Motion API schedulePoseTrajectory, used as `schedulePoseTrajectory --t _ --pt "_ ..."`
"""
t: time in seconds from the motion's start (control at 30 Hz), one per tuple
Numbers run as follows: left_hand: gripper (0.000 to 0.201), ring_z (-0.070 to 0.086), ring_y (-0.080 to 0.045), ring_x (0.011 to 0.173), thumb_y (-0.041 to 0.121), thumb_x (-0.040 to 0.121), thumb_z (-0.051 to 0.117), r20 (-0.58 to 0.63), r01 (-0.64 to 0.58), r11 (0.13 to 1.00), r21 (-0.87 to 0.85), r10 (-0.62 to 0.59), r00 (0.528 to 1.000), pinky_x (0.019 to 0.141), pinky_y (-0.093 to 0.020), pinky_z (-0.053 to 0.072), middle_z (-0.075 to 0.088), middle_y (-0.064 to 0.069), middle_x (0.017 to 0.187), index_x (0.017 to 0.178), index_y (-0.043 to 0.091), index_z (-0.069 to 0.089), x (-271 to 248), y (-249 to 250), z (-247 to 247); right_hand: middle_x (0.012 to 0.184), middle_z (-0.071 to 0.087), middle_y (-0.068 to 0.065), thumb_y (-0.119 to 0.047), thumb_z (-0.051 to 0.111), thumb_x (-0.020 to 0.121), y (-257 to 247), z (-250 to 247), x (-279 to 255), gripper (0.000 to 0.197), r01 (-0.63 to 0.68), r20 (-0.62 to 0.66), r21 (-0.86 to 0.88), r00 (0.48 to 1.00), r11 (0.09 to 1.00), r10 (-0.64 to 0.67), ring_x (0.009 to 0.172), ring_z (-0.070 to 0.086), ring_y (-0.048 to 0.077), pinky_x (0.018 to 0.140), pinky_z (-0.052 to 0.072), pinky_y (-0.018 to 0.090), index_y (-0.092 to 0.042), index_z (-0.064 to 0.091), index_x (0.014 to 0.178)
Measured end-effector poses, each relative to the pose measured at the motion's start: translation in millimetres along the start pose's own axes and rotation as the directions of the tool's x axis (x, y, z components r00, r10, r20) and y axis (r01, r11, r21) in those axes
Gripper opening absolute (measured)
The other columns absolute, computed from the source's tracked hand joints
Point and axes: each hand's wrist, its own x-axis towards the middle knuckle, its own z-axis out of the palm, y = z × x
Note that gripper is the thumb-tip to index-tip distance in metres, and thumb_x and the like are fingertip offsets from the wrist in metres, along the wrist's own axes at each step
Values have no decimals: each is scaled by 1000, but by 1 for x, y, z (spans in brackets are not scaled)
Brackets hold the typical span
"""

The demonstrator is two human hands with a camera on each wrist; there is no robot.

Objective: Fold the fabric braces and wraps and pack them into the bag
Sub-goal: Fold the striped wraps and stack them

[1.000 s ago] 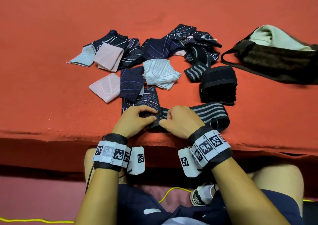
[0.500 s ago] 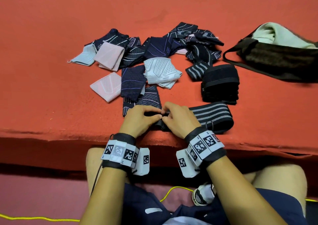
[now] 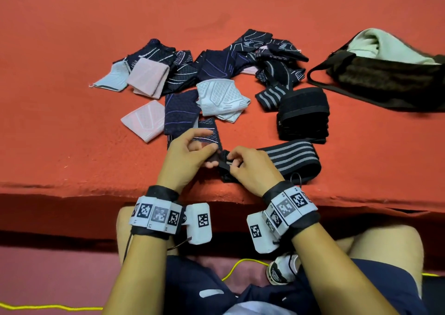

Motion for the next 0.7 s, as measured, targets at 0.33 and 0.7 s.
schedulePoseTrajectory --t 0.33,0.7 --pt "21 60 -14 60 4 95 60 173 26 998 64 -37 984 66 -28 52 60 -21 77 115 10 62 10 1 66 91 65 -6 -28 76 77 18 -33 -16 35 -57 49 99 997 993 52 87 60 15 71 43 30 -15 58 104" --pt "20 57 -22 62 11 104 42 147 55 978 202 -86 985 54 -25 42 66 -7 72 107 17 61 19 -11 80 83 66 -5 -13 75 78 40 -38 -13 27 -104 20 160 995 982 103 79 65 15 75 51 28 -17 61 101"
